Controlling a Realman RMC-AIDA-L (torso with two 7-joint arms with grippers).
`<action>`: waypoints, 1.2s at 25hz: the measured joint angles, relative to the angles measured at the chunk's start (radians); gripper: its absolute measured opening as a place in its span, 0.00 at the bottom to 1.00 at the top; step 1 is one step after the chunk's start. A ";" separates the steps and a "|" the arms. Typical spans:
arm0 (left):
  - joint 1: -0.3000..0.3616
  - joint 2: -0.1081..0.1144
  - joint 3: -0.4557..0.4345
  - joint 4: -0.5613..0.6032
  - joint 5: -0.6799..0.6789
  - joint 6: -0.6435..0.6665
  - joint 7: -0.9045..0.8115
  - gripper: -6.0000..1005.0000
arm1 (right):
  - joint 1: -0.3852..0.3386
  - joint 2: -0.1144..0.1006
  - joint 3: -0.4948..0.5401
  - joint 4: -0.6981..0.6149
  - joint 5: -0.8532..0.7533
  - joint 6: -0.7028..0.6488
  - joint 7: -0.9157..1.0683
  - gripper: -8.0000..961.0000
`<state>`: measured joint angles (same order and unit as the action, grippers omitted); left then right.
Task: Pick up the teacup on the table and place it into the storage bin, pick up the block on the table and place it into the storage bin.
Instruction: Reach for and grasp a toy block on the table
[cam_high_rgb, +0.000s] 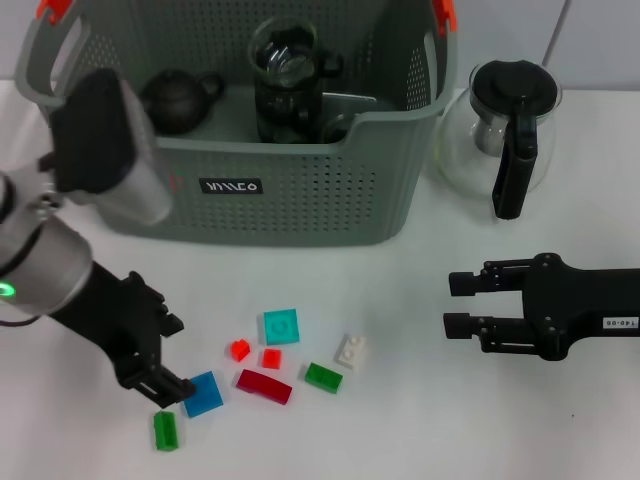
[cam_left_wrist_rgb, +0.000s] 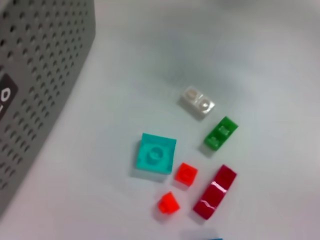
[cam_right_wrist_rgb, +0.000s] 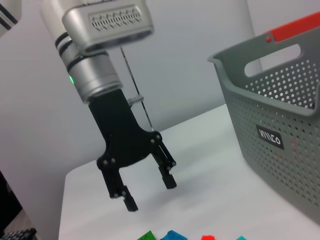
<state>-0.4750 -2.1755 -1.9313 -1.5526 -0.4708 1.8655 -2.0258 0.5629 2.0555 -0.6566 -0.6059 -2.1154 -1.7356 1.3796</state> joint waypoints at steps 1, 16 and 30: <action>0.001 0.000 0.029 0.001 0.009 -0.017 -0.017 0.76 | 0.000 0.000 0.000 0.000 0.000 0.000 0.000 0.62; 0.015 -0.003 0.314 0.061 0.078 -0.195 -0.174 0.75 | 0.000 0.000 0.000 0.000 0.000 0.010 -0.002 0.62; 0.004 -0.002 0.389 0.105 0.135 -0.262 -0.223 0.74 | 0.004 -0.001 0.000 0.000 0.000 0.012 -0.004 0.62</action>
<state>-0.4706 -2.1773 -1.5426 -1.4475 -0.3355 1.6034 -2.2484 0.5671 2.0544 -0.6566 -0.6059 -2.1153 -1.7238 1.3758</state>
